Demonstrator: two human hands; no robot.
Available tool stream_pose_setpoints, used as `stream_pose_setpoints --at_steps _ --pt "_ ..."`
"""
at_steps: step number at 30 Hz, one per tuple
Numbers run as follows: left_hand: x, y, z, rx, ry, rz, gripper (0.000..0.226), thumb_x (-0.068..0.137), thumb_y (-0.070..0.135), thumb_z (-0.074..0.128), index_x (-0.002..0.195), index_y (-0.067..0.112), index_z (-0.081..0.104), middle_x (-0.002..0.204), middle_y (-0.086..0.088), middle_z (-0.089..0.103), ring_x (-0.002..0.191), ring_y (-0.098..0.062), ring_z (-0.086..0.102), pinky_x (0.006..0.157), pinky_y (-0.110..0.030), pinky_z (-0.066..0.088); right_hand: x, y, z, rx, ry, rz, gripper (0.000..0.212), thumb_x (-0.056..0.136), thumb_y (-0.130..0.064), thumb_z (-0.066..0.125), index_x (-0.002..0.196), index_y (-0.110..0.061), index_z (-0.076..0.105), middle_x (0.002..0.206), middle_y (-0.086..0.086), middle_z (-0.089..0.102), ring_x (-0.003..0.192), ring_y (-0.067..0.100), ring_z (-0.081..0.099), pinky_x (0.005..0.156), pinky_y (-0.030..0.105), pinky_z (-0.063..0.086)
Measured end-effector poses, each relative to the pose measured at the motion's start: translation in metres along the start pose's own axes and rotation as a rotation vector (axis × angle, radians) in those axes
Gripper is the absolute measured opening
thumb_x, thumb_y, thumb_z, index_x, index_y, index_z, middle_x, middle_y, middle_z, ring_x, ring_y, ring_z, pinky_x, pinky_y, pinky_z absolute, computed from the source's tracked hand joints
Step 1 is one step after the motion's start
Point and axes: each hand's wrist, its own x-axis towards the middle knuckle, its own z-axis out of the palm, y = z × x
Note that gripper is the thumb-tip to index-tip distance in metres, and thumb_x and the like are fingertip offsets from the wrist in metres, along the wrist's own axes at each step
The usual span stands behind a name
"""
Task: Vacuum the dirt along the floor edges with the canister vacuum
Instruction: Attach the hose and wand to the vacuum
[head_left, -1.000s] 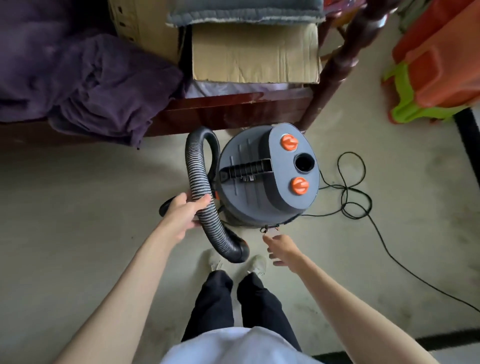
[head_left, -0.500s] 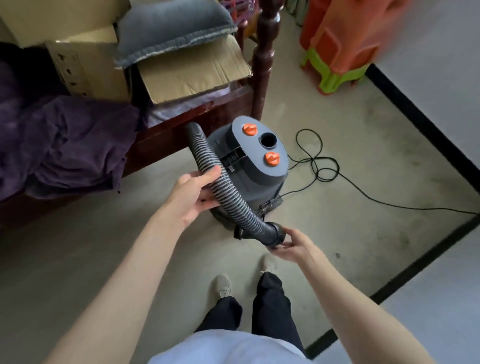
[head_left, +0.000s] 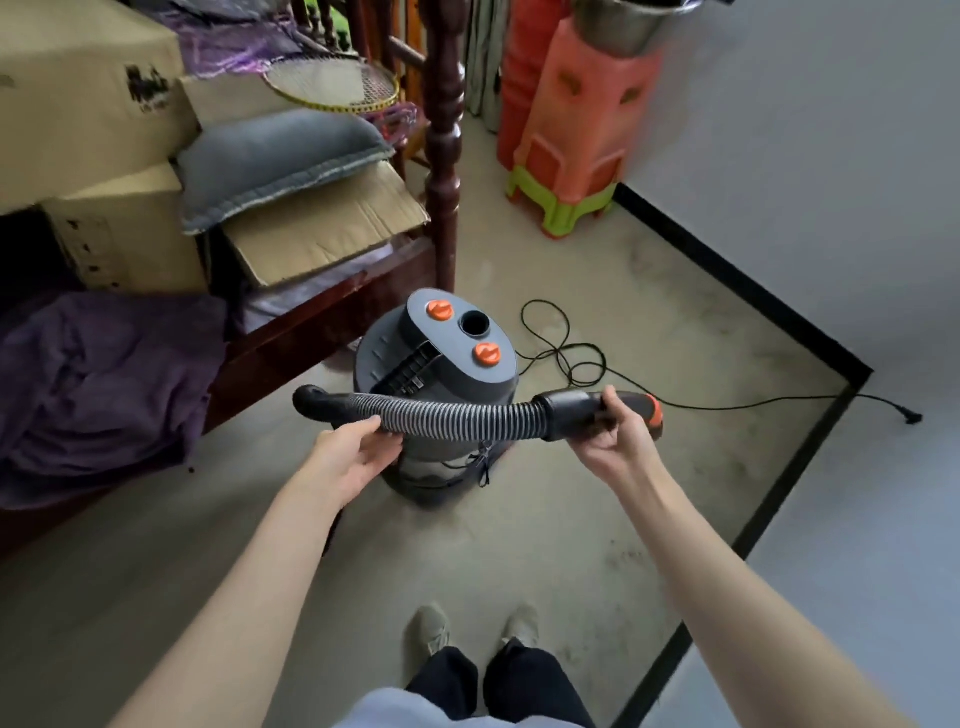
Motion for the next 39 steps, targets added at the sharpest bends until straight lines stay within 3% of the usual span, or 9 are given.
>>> stream_pose_setpoints --at_steps 3,7,11,14,17,20,24,29,39 --pt "-0.004 0.001 0.015 0.221 -0.012 0.173 0.036 0.095 0.002 0.050 0.131 -0.001 0.047 0.118 -0.017 0.056 0.097 -0.025 0.058 0.092 -0.038 0.047 -0.007 -0.008 0.030 -0.012 -0.106 -0.093 0.020 0.101 -0.021 0.049 0.096 -0.004 0.058 0.097 0.013 0.063 0.127 0.026 0.050 0.094 0.039 0.041" --pt "-0.023 0.008 0.048 0.847 -0.092 0.671 0.056 0.089 0.019 0.063 0.140 0.012 0.041 0.144 -0.009 0.041 0.131 -0.023 0.039 0.109 -0.035 0.031 -0.015 -0.010 0.074 -0.087 -0.218 -0.168 0.036 0.100 -0.013 0.051 0.131 0.005 0.048 0.129 0.019 0.058 0.126 0.030 0.052 0.094 0.039 0.043" --pt "-0.034 0.031 0.084 1.249 0.006 1.001 0.089 0.085 0.048 0.060 0.152 0.019 0.010 0.159 -0.008 0.004 0.146 -0.026 0.002 0.115 -0.050 0.009 -0.029 -0.018 0.110 -0.125 -0.310 -0.213 0.021 0.097 -0.011 0.054 0.111 0.005 0.053 0.116 0.020 0.060 0.114 0.032 0.058 0.098 0.043 0.045" --pt "-0.035 0.057 0.106 1.377 -0.006 1.197 0.075 0.087 0.040 0.062 0.148 0.028 0.022 0.151 0.000 0.030 0.143 -0.024 0.017 0.112 -0.059 0.006 -0.035 -0.025 0.124 -0.162 -0.369 -0.215 0.015 0.097 -0.012 0.056 0.101 0.002 0.055 0.113 0.019 0.062 0.100 0.028 0.063 0.094 0.041 0.046" --pt "-0.034 0.073 0.127 1.312 -0.070 1.219 0.064 0.085 0.025 0.068 0.141 0.025 0.036 0.130 -0.001 0.051 0.126 -0.026 0.041 0.110 -0.057 0.021 -0.035 -0.043 0.135 -0.207 -0.382 -0.248 0.023 0.098 -0.018 0.054 0.109 0.003 0.053 0.111 0.020 0.061 0.093 0.027 0.063 0.087 0.040 0.047" --pt "-0.025 0.080 0.147 1.278 -0.075 1.177 0.063 0.086 0.018 0.067 0.141 0.022 0.037 0.131 -0.005 0.051 0.125 -0.027 0.041 0.109 -0.055 0.025 -0.024 -0.068 0.151 -0.200 -0.348 -0.247 0.033 0.099 -0.023 0.054 0.120 0.001 0.045 0.114 0.020 0.057 0.093 0.029 0.062 0.085 0.041 0.048" --pt "-0.008 0.086 0.180 1.317 -0.047 1.157 0.060 0.085 0.009 0.065 0.138 0.023 0.041 0.127 -0.004 0.052 0.125 -0.026 0.041 0.111 -0.055 0.019 0.009 -0.104 0.169 -0.061 -0.139 -0.153 0.045 0.094 -0.016 0.062 0.131 0.000 0.042 0.130 0.018 0.053 0.121 0.036 0.053 0.097 0.046 0.045" --pt "0.016 0.095 0.211 1.312 -0.038 1.104 0.051 0.086 0.002 0.058 0.132 0.018 0.047 0.122 -0.007 0.054 0.118 -0.027 0.044 0.108 -0.049 0.028 0.046 -0.135 0.176 0.036 -0.129 0.037 0.050 0.098 -0.016 0.056 0.140 0.003 0.036 0.146 0.012 0.044 0.138 0.028 0.038 0.111 0.036 0.030" --pt "0.068 0.101 0.261 1.276 -0.058 1.065 0.061 0.087 0.025 0.066 0.142 0.020 0.038 0.136 -0.004 0.046 0.130 -0.023 0.038 0.109 -0.049 0.029 0.102 -0.174 0.198 -0.108 -0.149 -0.050 0.060 0.093 -0.016 0.063 0.143 0.002 0.034 0.146 0.020 0.044 0.134 0.035 0.044 0.100 0.047 0.042"
